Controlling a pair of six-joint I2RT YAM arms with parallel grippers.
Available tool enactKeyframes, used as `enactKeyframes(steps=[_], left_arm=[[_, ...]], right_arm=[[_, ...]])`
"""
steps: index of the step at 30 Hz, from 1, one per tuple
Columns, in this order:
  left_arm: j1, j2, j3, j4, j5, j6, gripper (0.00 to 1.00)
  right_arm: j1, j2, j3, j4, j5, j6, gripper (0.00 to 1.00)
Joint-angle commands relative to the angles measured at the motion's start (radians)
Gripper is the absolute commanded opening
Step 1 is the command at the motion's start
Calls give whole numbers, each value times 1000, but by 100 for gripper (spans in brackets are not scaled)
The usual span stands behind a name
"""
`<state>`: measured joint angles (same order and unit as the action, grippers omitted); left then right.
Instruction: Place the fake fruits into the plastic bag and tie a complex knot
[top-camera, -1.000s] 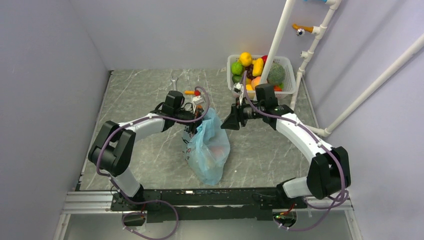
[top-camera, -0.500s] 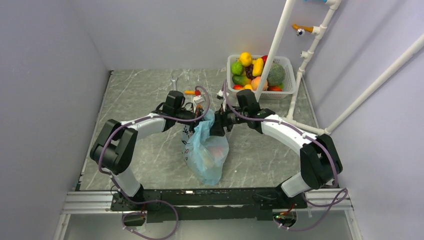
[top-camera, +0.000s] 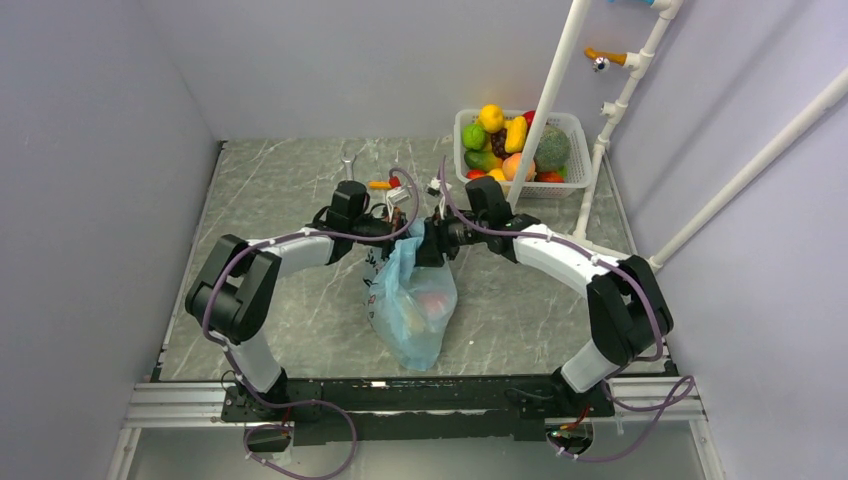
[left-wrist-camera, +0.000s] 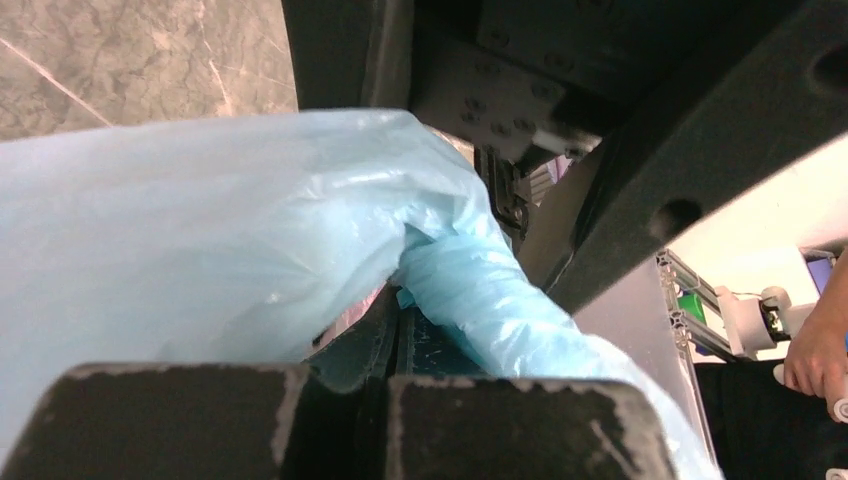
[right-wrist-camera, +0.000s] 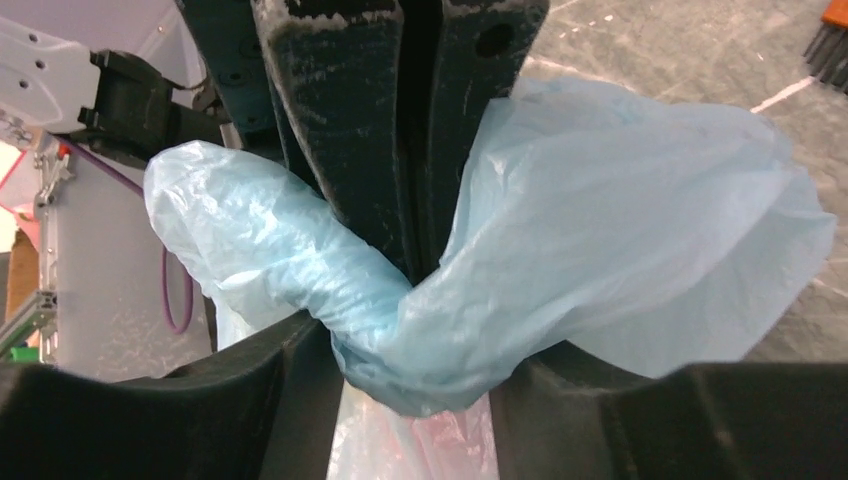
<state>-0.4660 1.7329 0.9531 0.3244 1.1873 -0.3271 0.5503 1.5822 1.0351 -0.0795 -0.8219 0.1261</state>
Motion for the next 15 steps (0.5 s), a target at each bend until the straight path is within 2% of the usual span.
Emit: enactKeyframes(steps=[1,5,9,12,15], left_arm=[[-2,-40,1,-10,47,40,0],[-3,-37,8,-5,49,36,0],[-3,-30,6,27,49,11,0],[-3,-32,5,34,48,3,0],[-3,-36,3,30,47,4,0]], right_arm=[[-50,-82,8,-85,-55,-99,55],[-73,-103,11,-149,-99,-152,56],[-73,-95,0,-137,-101,-149,56],[-72,-78,17,-149,-111,-144,62],[-74,-95,9,-162,-105,-165,60]])
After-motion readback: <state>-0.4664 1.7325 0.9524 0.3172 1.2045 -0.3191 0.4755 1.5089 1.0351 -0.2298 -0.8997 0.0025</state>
